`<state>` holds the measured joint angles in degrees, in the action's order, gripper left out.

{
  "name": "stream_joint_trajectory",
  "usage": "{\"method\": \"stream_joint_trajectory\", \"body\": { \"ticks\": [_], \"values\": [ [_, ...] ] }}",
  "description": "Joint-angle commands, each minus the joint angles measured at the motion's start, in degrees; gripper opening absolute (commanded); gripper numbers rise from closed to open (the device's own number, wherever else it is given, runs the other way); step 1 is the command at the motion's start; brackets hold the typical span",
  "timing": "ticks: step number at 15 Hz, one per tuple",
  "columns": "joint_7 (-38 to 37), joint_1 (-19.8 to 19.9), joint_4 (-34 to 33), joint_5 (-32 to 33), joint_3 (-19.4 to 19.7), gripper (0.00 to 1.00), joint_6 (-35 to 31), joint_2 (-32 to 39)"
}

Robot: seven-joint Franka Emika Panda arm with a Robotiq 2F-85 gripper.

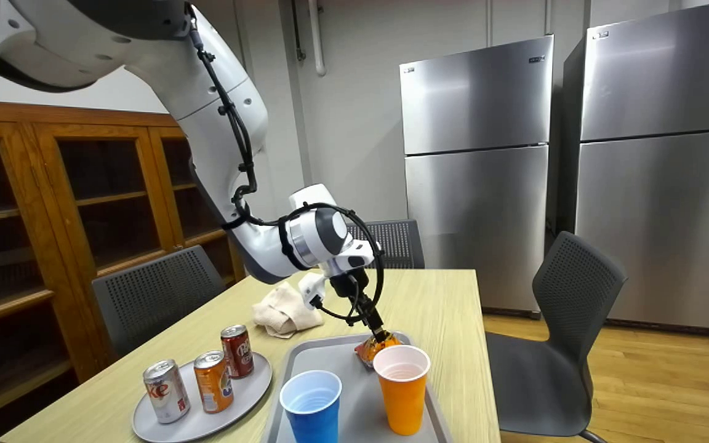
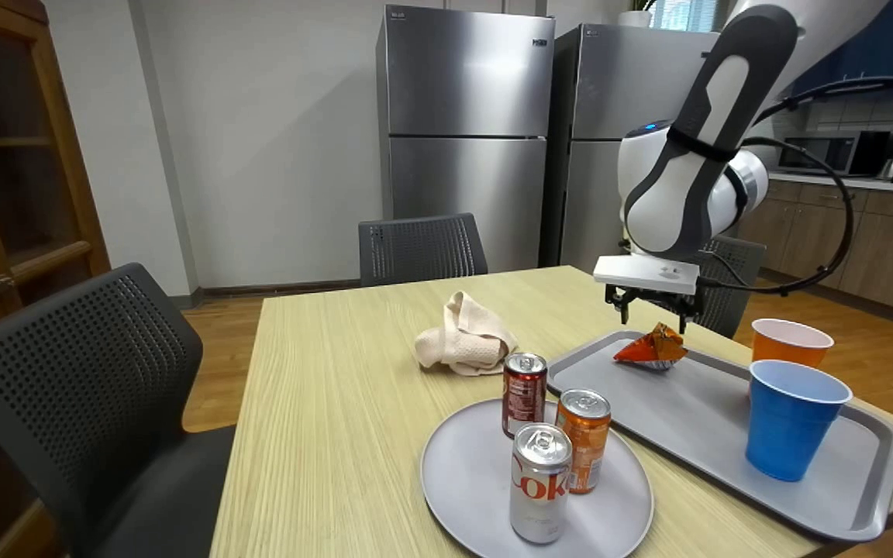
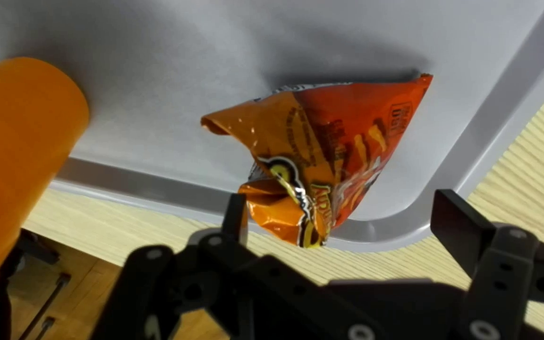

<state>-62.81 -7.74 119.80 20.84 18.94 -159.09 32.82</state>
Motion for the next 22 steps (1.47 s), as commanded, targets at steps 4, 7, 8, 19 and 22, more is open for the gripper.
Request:
{"method": "stream_joint_trajectory", "body": {
  "ticks": [4, 7, 8, 19, 22],
  "values": [
    [0.7, -1.7, -1.7, -2.6, 1.6, 0.72, -0.4, 1.8],
    [0.7, -2.1, -1.4, -2.8, 1.8, 0.49, -0.4, 1.7],
    [0.7, -2.2, -1.3, -2.7, 1.9, 0.42, -0.5, 1.6],
    [0.6, -3.2, -0.8, -2.6, 3.0, 0.0, -1.0, 1.1],
    [0.5, -3.8, -0.7, -2.2, 3.4, 0.0, -1.8, 0.6]
  ]
}}
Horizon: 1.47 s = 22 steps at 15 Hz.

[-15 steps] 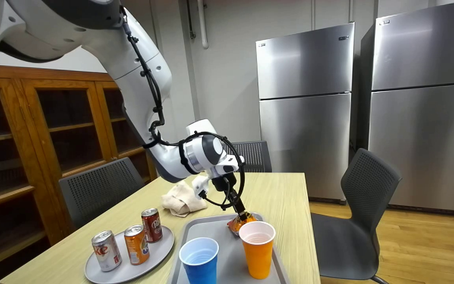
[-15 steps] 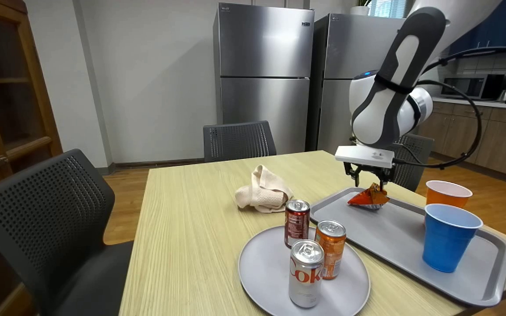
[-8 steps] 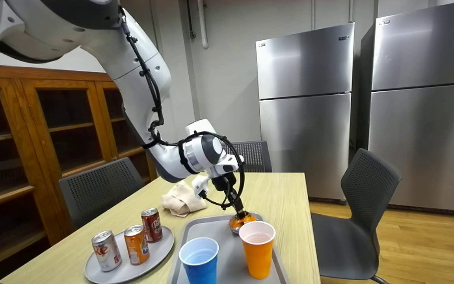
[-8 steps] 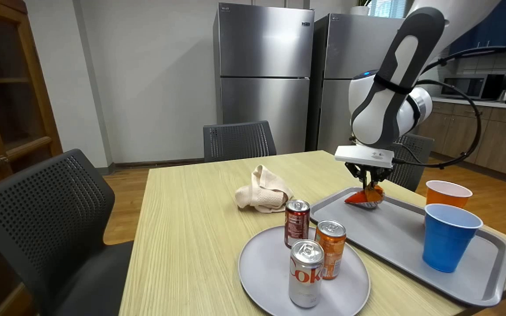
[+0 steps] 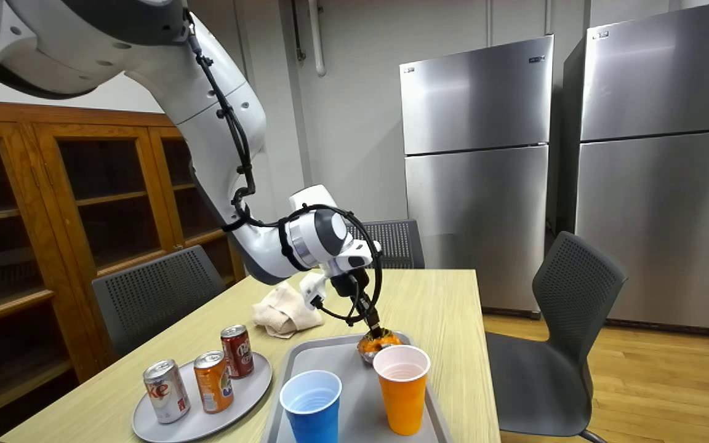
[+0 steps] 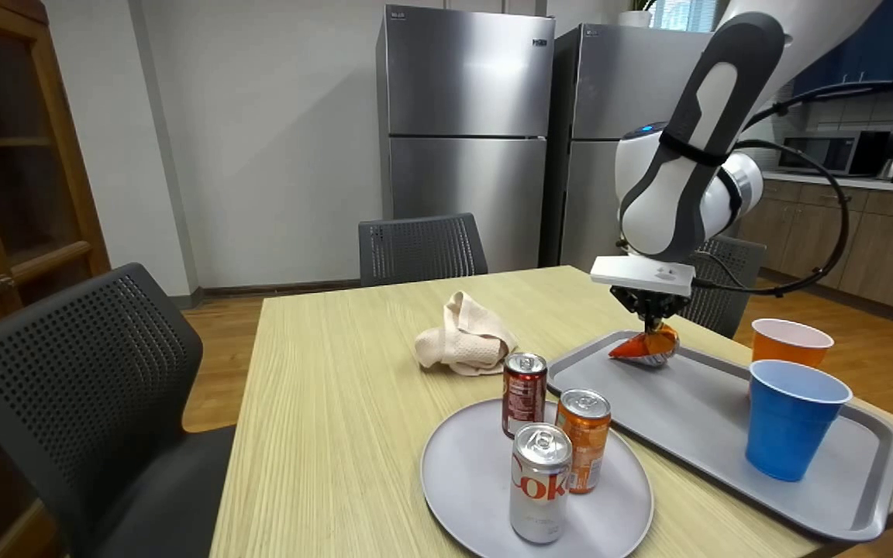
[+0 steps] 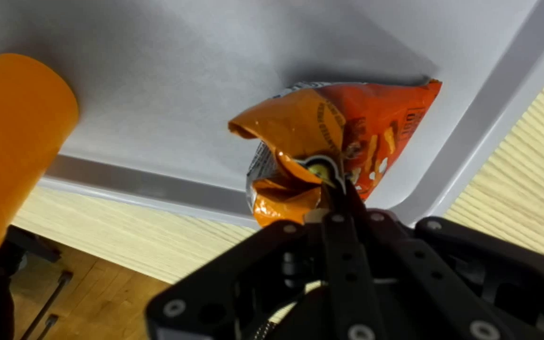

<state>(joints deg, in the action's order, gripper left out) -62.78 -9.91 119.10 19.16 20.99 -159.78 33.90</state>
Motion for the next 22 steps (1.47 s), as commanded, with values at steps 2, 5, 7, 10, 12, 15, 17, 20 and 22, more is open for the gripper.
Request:
{"method": "stream_joint_trajectory", "body": {
  "ticks": [2, 5, 7, 10, 12, 15, 17, 20, 22],
  "values": [
    [0.5, -2.2, -0.1, -0.5, 1.8, 0.0, -2.2, -0.8],
    [0.9, -3.3, -0.7, -0.8, 2.4, 0.0, -4.3, -0.9],
    [1.3, -3.7, -1.5, -1.2, 2.4, 0.0, -5.8, -0.9],
    [2.3, -4.0, -3.1, -1.9, 2.0, 0.0, -7.8, -0.3],
    [3.4, -3.9, -4.7, -2.7, 1.3, 0.0, -8.4, 0.6],
    [5.9, -3.2, -7.6, -4.8, -0.6, 0.0, -8.5, 2.1],
    [7.9, -2.8, -9.8, -6.3, -2.0, 0.0, -8.2, 3.5],
    [11.2, -2.1, -13.2, -9.0, -4.1, 0.0, -7.9, 6.0],
    [13.5, -1.8, -15.7, -10.7, -5.2, 0.0, -7.5, 7.9]
  ]
}}
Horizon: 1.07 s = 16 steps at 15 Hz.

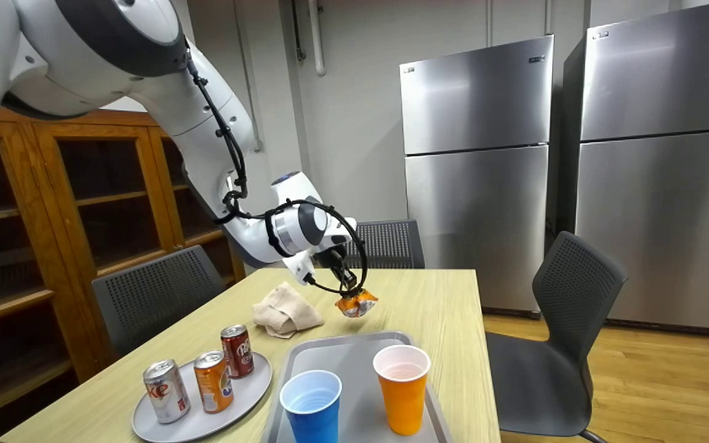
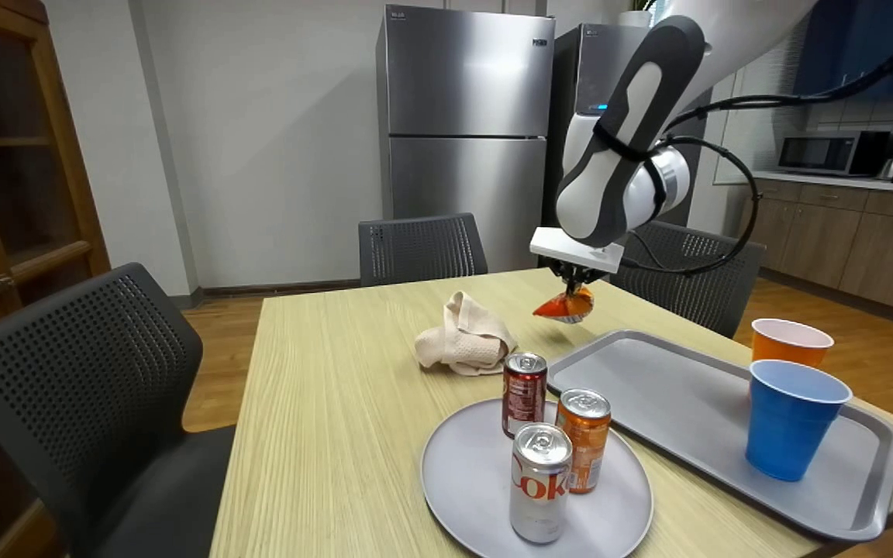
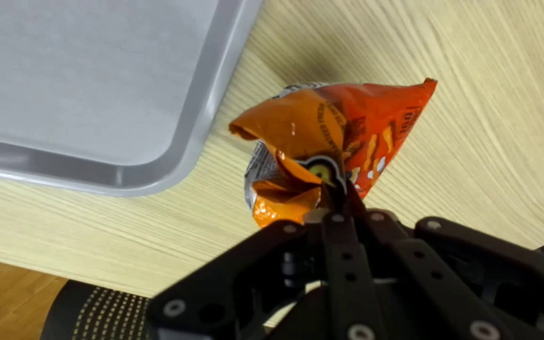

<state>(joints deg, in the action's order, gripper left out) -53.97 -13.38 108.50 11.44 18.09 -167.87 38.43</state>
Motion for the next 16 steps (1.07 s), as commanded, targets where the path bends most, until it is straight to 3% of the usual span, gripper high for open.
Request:
{"method": "stream_joint_trajectory", "body": {
  "ticks": [1, 6, 7, 8, 13, 16],
  "values": [
    [5.7, 1.6, -6.4, -3.8, -2.6, 0.0, 0.9, 4.4],
    [10.1, 1.7, -11.9, -7.0, -3.6, 0.0, 2.6, 8.8],
    [11.2, 1.7, -12.3, -7.3, -3.6, 0.26, 2.5, 9.2],
    [11.8, 1.4, -12.7, -7.5, -3.3, 0.27, 2.4, 9.6],
    [13.2, 0.8, -10.3, -9.1, -1.8, 0.64, 0.3, 6.9],
    [14.9, 1.3, -8.4, -9.2, -1.7, 0.85, 2.3, 4.5]
  ]
}}
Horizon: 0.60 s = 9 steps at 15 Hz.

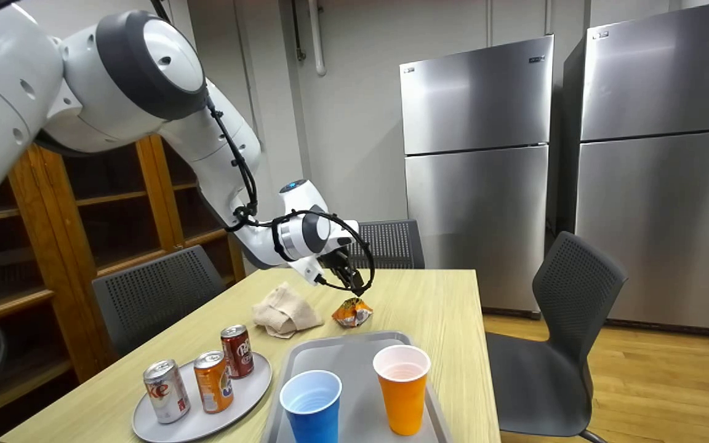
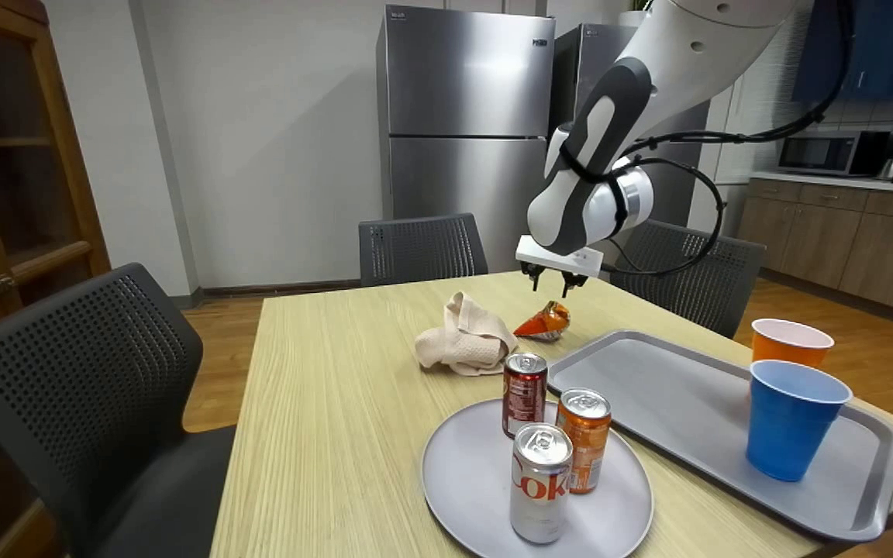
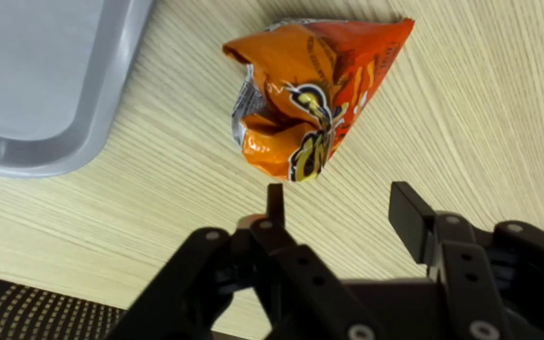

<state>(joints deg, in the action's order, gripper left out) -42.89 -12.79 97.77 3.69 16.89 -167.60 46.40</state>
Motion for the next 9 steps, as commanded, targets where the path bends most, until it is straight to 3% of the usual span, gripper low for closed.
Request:
{"method": "stream_joint_trajectory", "body": {
  "ticks": [1, 3, 9],
  "values": [
    [4.7, 1.1, 3.2, -1.5, -0.8, 0.94, 1.6, -4.3],
    [5.7, 1.1, 5.1, -1.6, -0.5, 1.0, 1.3, -6.1],
    [8.8, 0.9, 12.0, -1.1, 0.2, 1.0, 2.8, -12.6]
  ]
}}
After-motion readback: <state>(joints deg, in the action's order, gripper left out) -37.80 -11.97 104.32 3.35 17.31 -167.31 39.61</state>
